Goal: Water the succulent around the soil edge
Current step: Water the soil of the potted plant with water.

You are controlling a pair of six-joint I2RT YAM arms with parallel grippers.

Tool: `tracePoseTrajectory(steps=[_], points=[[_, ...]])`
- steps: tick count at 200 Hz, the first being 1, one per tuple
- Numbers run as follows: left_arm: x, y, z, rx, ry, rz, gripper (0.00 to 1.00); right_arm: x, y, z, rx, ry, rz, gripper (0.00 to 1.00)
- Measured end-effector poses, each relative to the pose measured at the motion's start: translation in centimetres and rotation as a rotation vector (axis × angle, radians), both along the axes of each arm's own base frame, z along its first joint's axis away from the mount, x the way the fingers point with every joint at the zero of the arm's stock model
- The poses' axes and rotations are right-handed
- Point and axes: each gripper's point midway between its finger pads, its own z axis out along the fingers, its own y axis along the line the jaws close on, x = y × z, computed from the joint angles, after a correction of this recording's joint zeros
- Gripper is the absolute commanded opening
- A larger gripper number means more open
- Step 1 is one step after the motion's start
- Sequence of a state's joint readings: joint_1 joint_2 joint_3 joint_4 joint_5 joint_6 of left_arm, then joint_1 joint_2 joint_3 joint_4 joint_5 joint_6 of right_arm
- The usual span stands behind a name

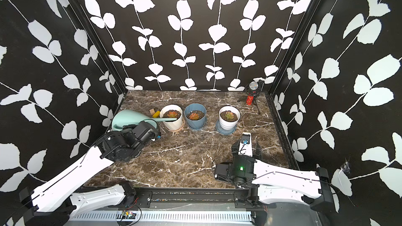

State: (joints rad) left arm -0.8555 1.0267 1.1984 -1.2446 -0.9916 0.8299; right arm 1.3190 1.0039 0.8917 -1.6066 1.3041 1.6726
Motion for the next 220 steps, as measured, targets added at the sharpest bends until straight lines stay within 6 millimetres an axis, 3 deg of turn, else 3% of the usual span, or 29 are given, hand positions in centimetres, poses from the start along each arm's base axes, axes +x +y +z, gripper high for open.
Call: tracePoseTrajectory(steps=[220], points=[[-2.1, 3.6, 2.2, 0.119, -0.033, 0.040, 0.00, 0.0, 0.0, -0.6, -0.004, 0.004, 0.000, 0.76]])
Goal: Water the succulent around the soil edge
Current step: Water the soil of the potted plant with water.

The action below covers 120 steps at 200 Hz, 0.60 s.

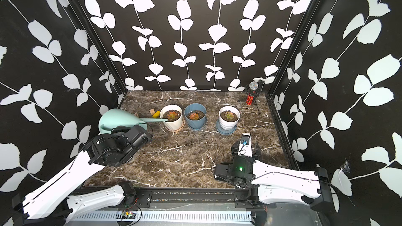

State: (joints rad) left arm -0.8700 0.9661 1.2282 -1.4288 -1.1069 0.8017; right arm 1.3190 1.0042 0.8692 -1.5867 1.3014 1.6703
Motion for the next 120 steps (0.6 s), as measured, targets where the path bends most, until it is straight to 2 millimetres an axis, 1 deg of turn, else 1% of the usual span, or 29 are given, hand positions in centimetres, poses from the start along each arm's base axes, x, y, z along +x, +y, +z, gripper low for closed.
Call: tracePoseTrajectory(steps=[56, 120], points=[[-0.03, 0.29, 0.27, 0.022, -0.008, 0.006, 0.00, -0.03, -0.13, 0.00, 0.006, -0.001, 0.000, 0.76], [0.41, 0.36, 0.29, 0.054, -0.008, 0.027, 0.00, -0.19, -0.68, -0.34, 0.011, 0.000, -0.001, 0.76]])
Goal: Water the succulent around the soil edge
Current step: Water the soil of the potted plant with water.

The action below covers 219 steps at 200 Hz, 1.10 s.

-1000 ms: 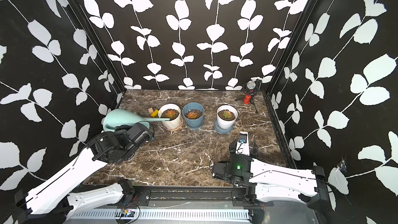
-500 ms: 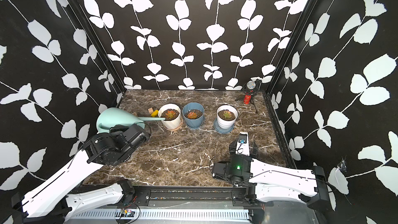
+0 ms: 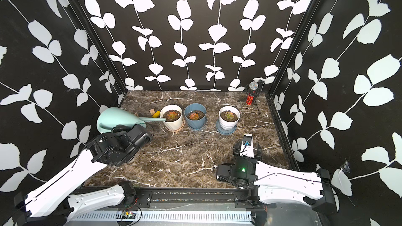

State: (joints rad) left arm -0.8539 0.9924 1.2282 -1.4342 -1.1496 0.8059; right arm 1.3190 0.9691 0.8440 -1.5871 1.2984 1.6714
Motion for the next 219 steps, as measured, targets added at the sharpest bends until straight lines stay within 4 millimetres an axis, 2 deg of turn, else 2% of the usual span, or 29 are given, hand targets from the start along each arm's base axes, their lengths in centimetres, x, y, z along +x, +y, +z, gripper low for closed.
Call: tracePoseTrajectory(steps=[109, 219], points=[[0.9, 1.1, -0.3, -0.002, -0.010, 0.062, 0.00, 0.0, 0.1, -0.1, -0.007, 0.003, 0.000, 0.76], [3.0, 0.2, -0.4, -0.005, -0.035, 0.063, 0.00, 0.0, -0.1, -0.1, -0.014, 0.005, -0.005, 0.76]])
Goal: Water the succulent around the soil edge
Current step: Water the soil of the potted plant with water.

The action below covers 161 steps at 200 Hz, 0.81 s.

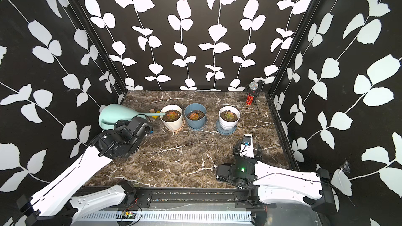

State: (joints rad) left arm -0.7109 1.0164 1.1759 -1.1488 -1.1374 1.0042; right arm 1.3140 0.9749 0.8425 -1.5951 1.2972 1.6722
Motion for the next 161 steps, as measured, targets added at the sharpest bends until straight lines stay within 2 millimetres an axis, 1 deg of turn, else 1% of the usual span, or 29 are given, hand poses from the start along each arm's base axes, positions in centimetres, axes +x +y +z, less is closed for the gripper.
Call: tracePoseTrajectory(steps=[27, 105, 161], points=[[0.5, 0.3, -0.2, 0.002, 0.003, 0.022, 0.00, 0.0, -0.1, 0.0, -0.001, 0.000, -0.002, 0.76], [0.8, 1.3, 0.0, 0.007, -0.003, 0.064, 0.00, -0.1, -0.5, -0.2, -0.005, 0.001, -0.007, 0.76], [1.8, 0.9, -0.4, 0.004, -0.003, 0.076, 0.00, -0.1, -0.6, -0.1, -0.003, 0.000, -0.013, 0.76]])
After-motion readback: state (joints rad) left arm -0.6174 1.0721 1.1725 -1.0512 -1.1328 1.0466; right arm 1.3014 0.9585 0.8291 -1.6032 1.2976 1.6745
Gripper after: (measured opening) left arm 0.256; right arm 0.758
